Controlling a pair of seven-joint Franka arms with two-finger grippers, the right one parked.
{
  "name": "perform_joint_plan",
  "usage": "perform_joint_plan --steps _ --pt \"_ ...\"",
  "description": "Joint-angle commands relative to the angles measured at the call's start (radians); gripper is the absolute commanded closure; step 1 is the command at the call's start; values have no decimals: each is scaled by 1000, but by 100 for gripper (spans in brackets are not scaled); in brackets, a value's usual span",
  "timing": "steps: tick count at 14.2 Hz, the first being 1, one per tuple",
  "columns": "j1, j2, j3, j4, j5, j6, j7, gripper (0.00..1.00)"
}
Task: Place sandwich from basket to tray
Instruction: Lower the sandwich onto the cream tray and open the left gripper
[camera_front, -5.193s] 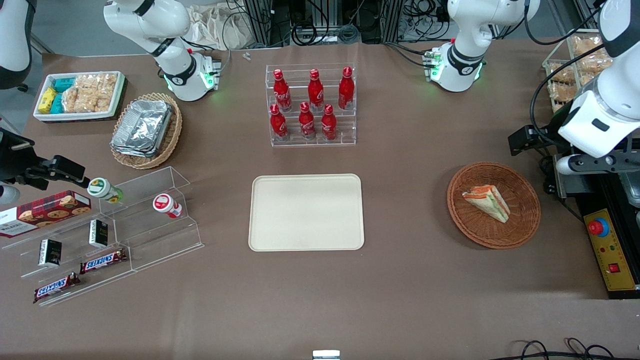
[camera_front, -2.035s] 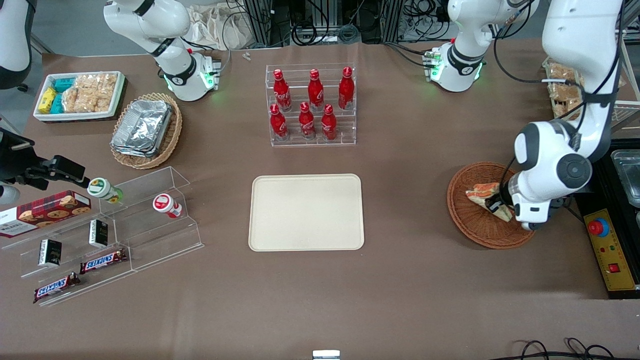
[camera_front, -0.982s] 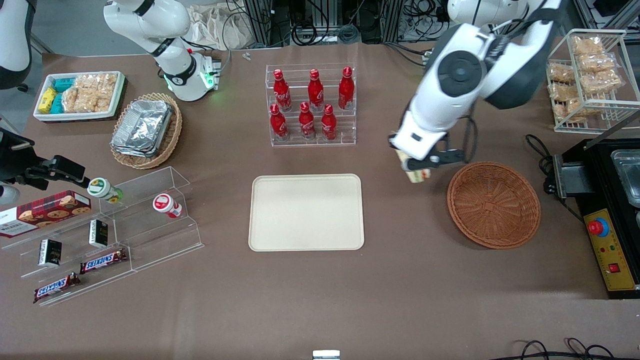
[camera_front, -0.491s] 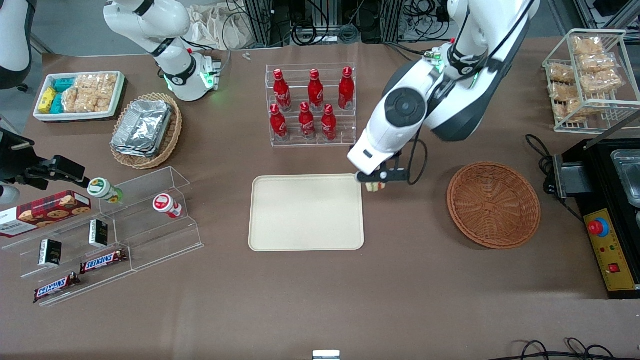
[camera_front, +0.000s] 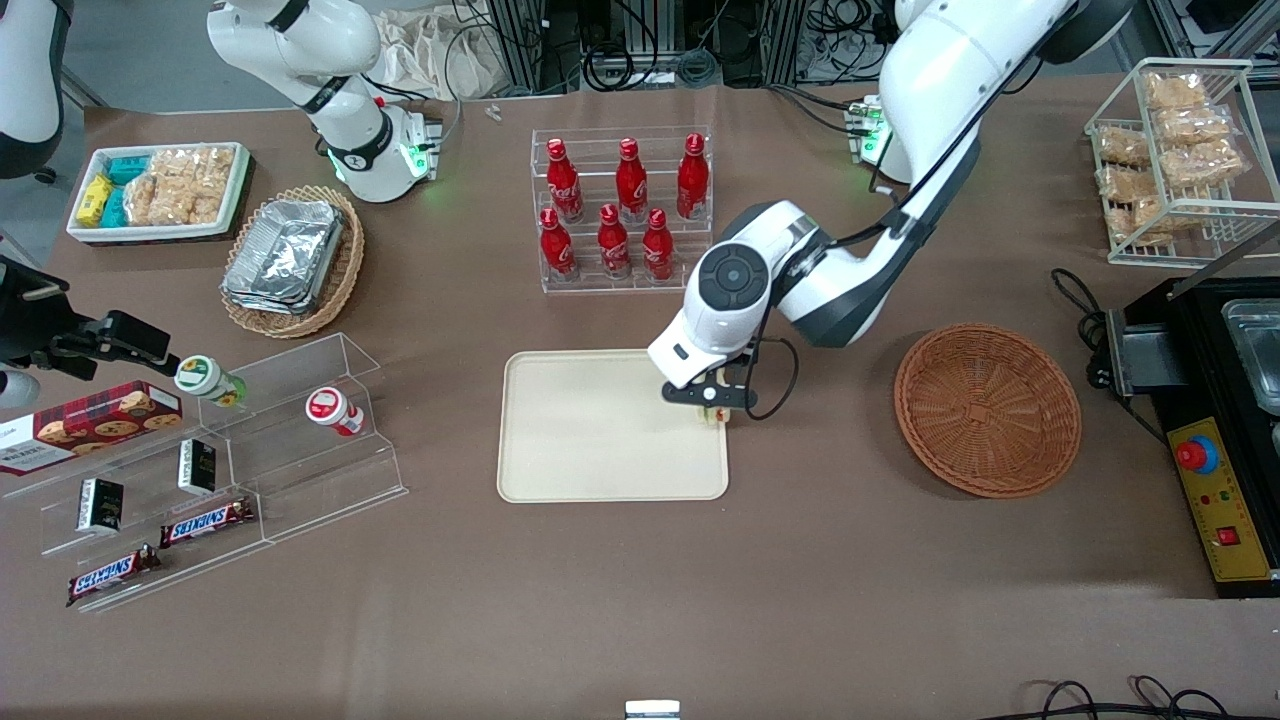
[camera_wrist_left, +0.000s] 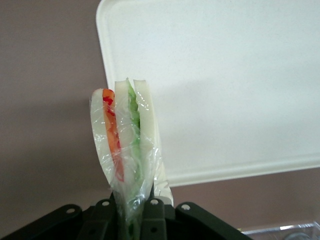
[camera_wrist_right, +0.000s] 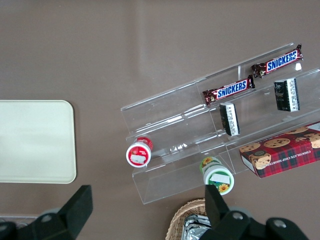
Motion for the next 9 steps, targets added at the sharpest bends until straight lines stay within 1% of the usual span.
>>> perform_joint_plan --steps 1,3,4,5,9 --pt "-7 68 0 37 61 32 4 100" --pt "-9 100 0 36 97 75 4 97" --pt "-7 117 0 34 103 99 4 91" --pt "-7 131 0 36 103 116 4 80" --pt "-6 151 3 33 110 161 6 0"
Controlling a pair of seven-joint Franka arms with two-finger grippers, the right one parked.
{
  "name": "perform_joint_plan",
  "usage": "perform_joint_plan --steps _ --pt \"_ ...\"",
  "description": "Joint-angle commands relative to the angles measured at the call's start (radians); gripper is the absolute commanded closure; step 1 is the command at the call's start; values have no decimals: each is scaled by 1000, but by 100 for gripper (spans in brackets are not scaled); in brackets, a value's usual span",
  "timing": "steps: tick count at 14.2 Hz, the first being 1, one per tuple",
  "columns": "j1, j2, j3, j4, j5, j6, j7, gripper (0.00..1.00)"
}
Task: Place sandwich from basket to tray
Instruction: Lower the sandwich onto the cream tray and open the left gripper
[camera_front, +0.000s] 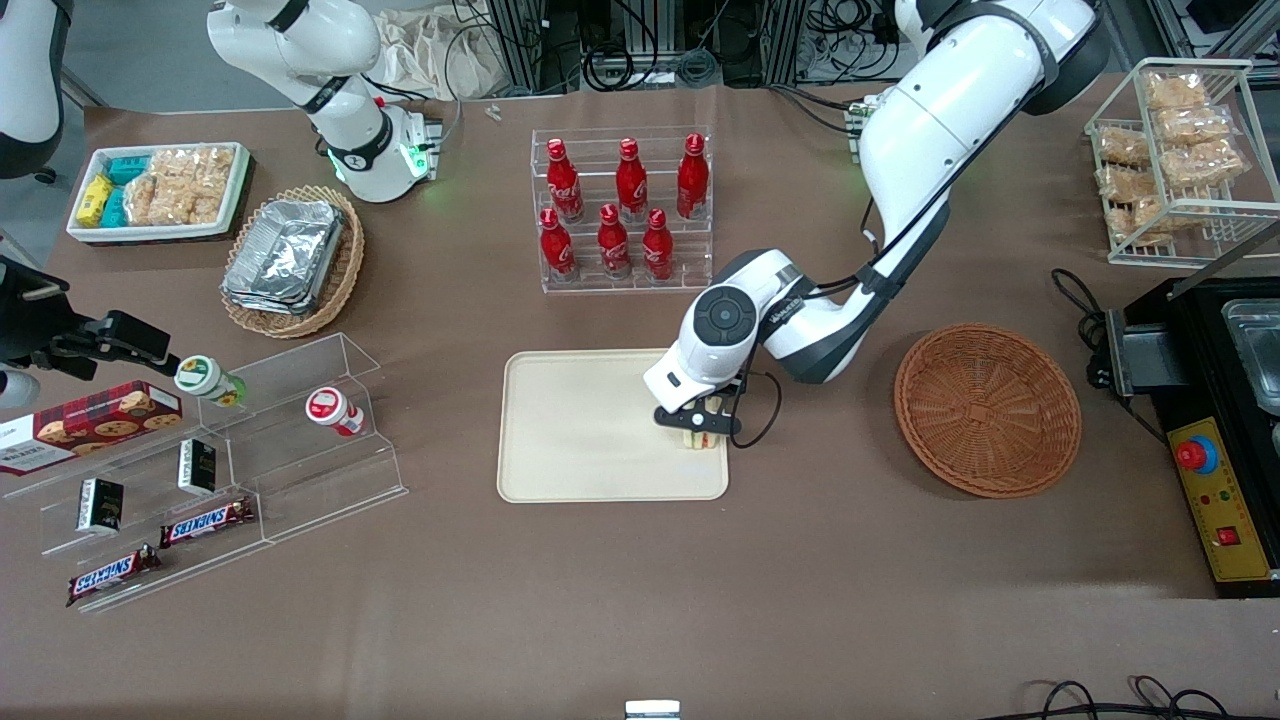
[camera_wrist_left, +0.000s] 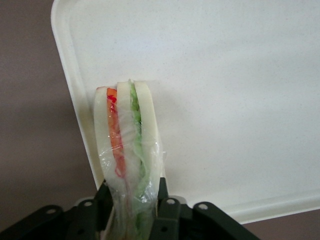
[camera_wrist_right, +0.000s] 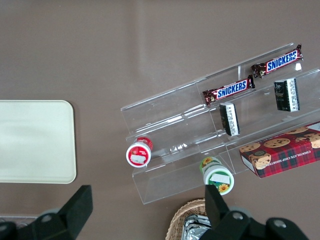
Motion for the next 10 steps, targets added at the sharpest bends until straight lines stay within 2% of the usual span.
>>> perform_joint_plan --steps 1,3,6,8,10 --pt "-6 15 2 19 60 22 2 0" --pt "-14 13 0 19 111 20 -1 0" --pt "-6 -64 -1 22 108 -38 -3 0" --pt "-5 -155 -3 30 96 -99 -4 0" --pt "-2 -245 -1 30 42 -141 -20 0"
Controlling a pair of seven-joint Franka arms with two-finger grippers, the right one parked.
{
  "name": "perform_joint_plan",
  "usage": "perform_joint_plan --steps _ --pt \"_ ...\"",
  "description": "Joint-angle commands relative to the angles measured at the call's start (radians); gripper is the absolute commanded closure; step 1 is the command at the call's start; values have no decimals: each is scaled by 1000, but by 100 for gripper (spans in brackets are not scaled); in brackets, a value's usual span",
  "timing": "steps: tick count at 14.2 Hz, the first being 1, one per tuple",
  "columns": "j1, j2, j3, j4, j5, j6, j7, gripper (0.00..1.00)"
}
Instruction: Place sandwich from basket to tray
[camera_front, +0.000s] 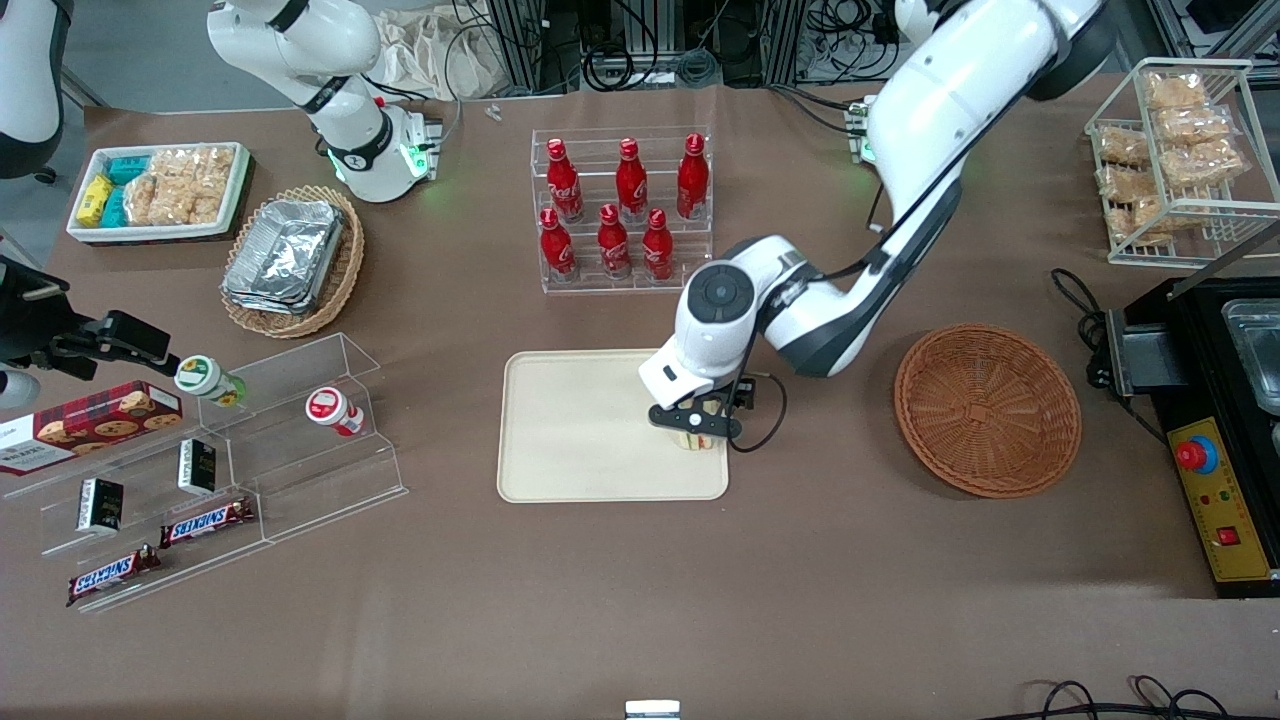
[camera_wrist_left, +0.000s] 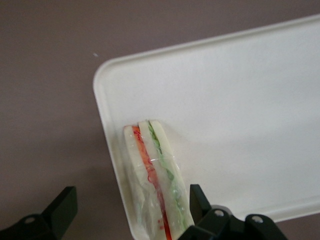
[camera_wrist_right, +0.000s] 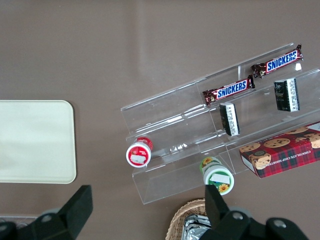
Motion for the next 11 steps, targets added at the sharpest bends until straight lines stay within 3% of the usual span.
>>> perform_joint_plan --steps 1,6,11 --pt "7 -167 5 -25 -62 -121 -12 0" --pt "152 -320 5 -21 -197 -290 -1 0" --pt "238 -372 5 27 -227 -419 2 0"
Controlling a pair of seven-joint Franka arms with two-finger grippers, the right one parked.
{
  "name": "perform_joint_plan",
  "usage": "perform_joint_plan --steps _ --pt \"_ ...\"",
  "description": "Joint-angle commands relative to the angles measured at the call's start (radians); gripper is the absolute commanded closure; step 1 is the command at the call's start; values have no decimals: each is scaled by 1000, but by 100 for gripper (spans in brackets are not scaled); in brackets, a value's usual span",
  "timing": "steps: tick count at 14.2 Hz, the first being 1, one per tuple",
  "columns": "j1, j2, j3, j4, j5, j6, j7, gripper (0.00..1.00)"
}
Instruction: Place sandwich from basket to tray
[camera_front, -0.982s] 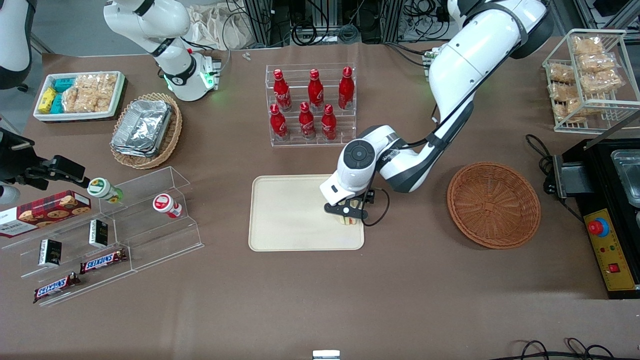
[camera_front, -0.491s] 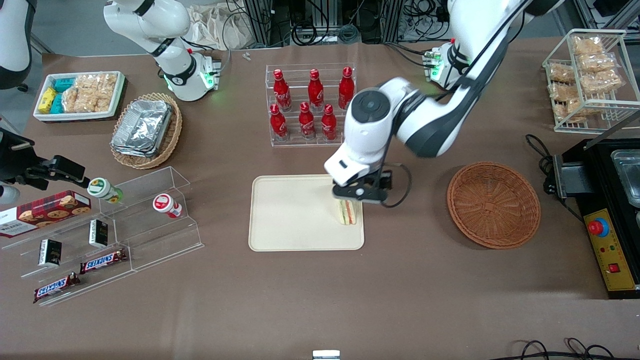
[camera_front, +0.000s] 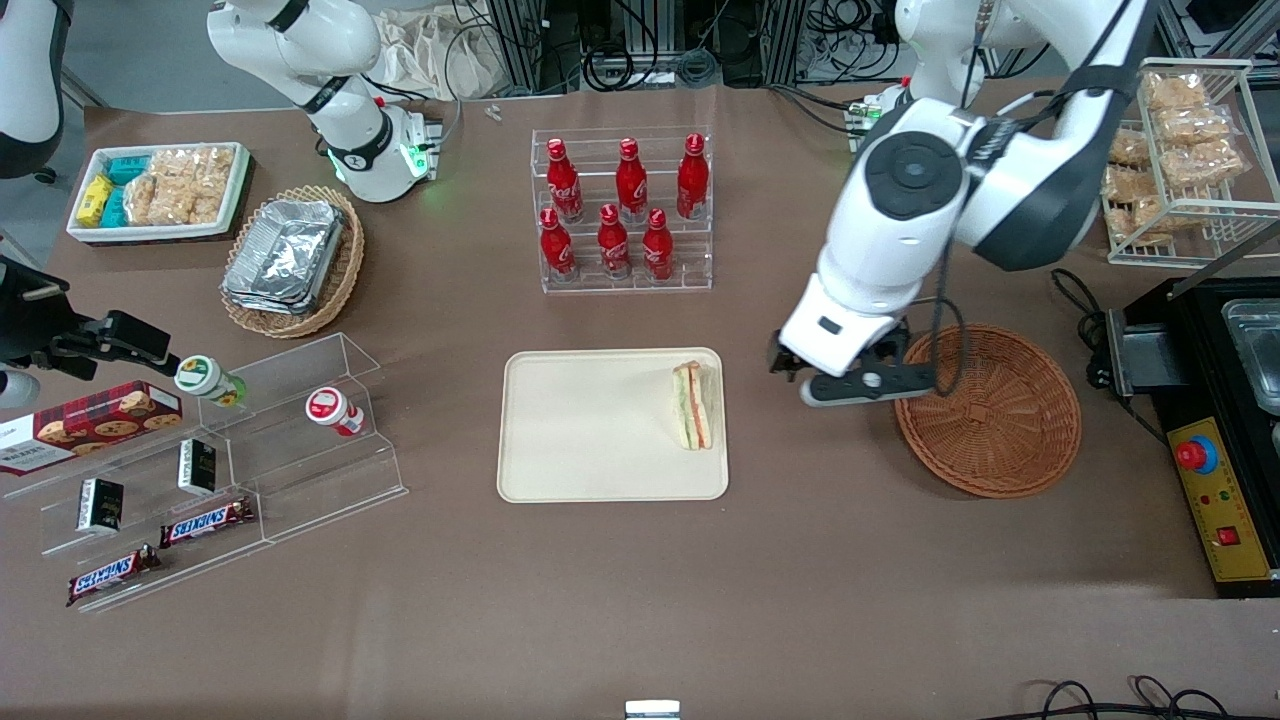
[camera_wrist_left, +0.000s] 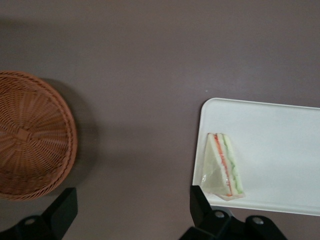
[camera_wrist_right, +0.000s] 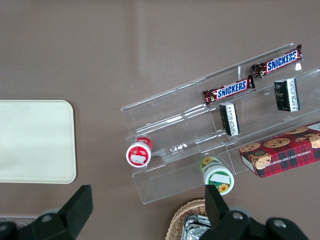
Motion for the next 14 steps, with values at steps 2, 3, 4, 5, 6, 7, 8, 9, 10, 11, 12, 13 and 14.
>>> perform_joint_plan --steps 2,3,4,5,6,7,8,9,10,11,12,13,14 --pt "63 -71 -2 3 -61 -112 86 0" --pt "72 -87 19 5 -87 -153 166 0" --pt "65 -111 74 6 -124 -191 238 0" --pt "53 -140 142 3 -156 -215 310 0" --pt "34 -163 195 -1 -181 -241 387 0" --pt "23 -179 255 0 -208 -274 445 0" --pt "13 -196 303 0 -237 -297 495 0" --pt "9 -217 340 -4 -242 -307 533 0" --pt "9 -234 368 -6 -242 -328 562 0" --pt "-4 -249 406 -6 -239 -350 593 0" --pt "-21 -272 459 -12 -238 -368 633 0" --pt "-29 -294 490 -23 -235 -376 670 0" --pt "-29 -306 497 -35 -227 -376 676 0"
